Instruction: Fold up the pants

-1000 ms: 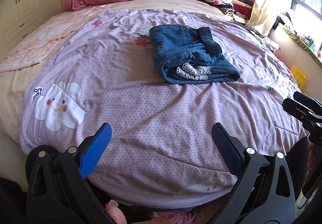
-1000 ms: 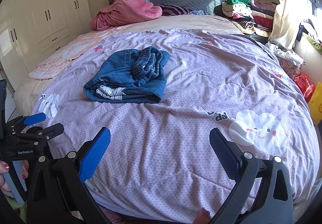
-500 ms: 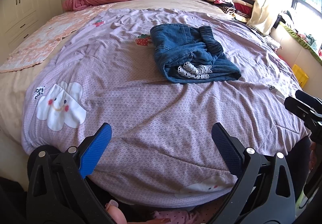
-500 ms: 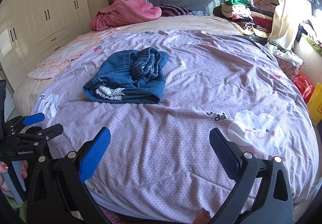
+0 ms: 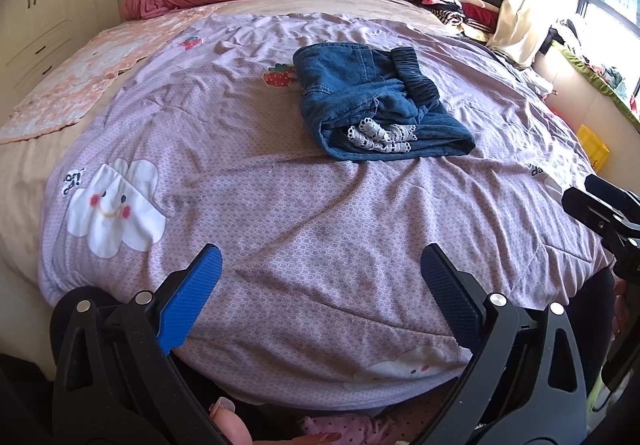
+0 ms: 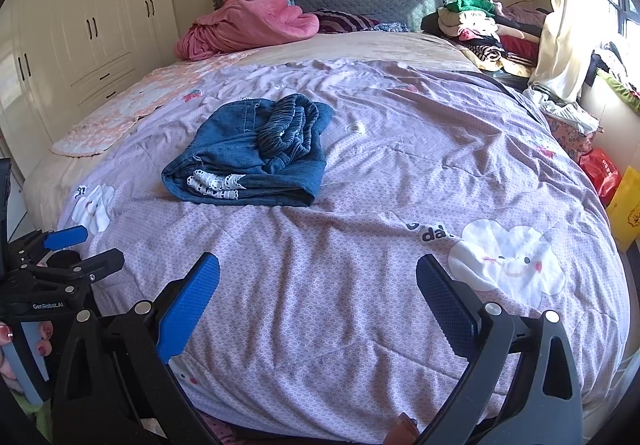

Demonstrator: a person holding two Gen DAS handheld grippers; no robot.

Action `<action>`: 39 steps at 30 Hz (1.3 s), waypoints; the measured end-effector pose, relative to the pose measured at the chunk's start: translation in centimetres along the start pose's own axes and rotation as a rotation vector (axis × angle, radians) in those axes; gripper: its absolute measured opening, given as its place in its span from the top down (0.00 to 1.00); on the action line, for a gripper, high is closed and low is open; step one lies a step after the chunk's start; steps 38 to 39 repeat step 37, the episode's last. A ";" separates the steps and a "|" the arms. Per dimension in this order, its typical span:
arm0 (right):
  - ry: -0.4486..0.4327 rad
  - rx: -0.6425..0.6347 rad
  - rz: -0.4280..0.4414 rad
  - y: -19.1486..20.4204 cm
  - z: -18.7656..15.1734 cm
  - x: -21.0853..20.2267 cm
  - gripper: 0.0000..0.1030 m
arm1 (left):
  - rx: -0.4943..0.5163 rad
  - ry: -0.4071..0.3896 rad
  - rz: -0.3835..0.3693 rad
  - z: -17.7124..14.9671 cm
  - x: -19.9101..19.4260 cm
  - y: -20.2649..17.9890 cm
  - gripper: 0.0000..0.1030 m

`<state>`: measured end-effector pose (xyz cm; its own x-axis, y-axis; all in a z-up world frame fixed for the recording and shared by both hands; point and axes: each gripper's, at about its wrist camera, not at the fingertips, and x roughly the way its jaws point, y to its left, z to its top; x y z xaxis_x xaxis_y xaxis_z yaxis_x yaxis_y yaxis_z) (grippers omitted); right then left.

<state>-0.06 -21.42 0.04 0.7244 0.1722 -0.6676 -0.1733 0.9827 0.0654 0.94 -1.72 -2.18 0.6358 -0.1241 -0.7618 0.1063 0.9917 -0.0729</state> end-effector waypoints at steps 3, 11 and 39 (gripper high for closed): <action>0.000 0.000 -0.002 0.0 0.0 0.0 0.05 | 0.000 0.003 0.002 -0.1 0.0 0.1 0.09; 0.003 0.005 -0.003 -0.2 -0.1 0.1 0.05 | -0.004 0.012 0.009 0.1 0.1 -0.1 0.09; 0.092 0.259 -0.314 -23.1 4.1 6.5 0.05 | -0.207 0.008 0.327 11.7 9.7 15.5 0.09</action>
